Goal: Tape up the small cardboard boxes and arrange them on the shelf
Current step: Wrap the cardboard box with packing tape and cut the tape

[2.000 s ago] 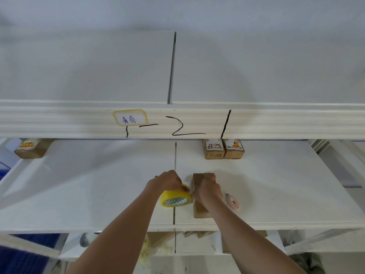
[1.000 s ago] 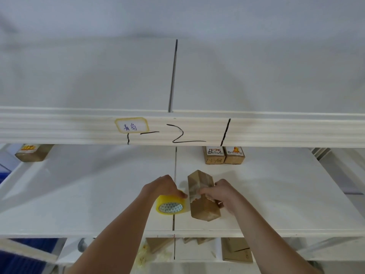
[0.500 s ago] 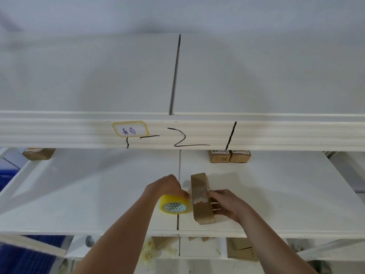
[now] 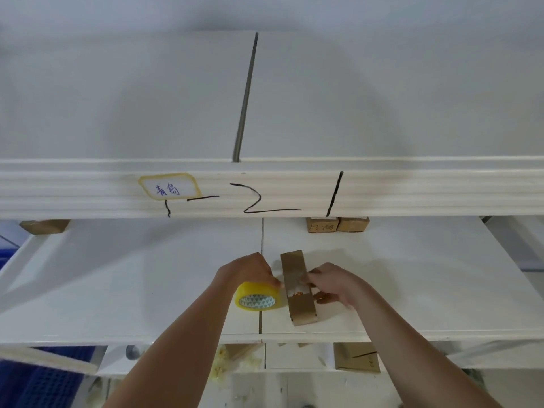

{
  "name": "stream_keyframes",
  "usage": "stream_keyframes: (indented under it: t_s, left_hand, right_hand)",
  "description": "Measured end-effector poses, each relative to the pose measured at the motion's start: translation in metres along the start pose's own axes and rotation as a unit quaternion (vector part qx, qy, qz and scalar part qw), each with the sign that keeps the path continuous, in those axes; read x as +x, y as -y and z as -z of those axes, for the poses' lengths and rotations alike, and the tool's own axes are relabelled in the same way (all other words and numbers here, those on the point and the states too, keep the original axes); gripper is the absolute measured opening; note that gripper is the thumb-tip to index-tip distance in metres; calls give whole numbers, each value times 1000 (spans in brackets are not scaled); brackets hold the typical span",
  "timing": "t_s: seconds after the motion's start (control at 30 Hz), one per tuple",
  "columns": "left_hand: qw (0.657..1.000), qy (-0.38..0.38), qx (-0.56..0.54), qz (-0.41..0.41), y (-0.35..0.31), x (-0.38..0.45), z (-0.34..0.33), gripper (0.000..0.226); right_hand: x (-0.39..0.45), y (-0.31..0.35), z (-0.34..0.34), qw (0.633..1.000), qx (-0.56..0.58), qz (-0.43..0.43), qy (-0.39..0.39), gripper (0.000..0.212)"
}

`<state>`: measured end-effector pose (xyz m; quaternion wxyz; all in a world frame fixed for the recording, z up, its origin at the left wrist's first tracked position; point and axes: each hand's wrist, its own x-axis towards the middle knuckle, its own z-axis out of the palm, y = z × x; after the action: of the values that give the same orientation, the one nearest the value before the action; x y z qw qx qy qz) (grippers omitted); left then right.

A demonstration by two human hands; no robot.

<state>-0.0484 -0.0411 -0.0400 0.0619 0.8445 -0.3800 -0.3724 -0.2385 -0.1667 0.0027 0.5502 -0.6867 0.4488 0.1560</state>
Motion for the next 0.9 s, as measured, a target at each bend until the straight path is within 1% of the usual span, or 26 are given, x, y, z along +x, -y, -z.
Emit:
stream_keyframes:
  t_s: [0.07, 0.1, 0.2, 0.23, 0.33, 0.53, 0.63, 0.73, 0.77, 0.83, 0.9]
  left_hand:
    - [1000, -1, 14, 0, -1, 2, 1, 60]
    - [1000, -2, 20, -1, -2, 2, 0, 61]
    - [1000, -11, 18, 2, -2, 1, -1, 62]
    - [1000, -14, 16, 2, -3, 0, -1, 63]
    - [1000, -18, 14, -4, -4, -3, -1, 65]
    - [1000, -20, 1, -20, -8, -7, -6, 56]
    - [999, -22, -14, -25, -11, -8, -7, 57]
    - [999, -19, -22, -25, -9, -9, -7, 56]
    - [999, -14, -30, -22, -6, -9, -8, 55]
    - [998, -7, -55, -11, -1, -9, -11, 57]
    - [998, -8, -64, -6, -1, -9, -12, 57]
  right_hand:
    - [-3, 7, -2, 1000, 7, -13, 18, 31]
    - [-4, 10, -4, 1000, 2, -17, 23, 35]
    - [-5, 16, -10, 999, -30, -22, 14, 60]
    - [-5, 16, -12, 999, -36, -23, 4, 64]
    - [-3, 16, -16, 999, -25, -30, -14, 64]
    - [-1, 19, -12, 997, 6, -73, -8, 65]
    - [2, 16, -10, 996, 29, -83, -4, 62]
    - [0, 19, -11, 994, 14, -106, 1, 68]
    - [-2, 22, -12, 994, 6, -109, -5, 71]
    - [-4, 27, -15, 995, -6, -91, -48, 79]
    - [-5, 30, -21, 994, -24, -38, -105, 90]
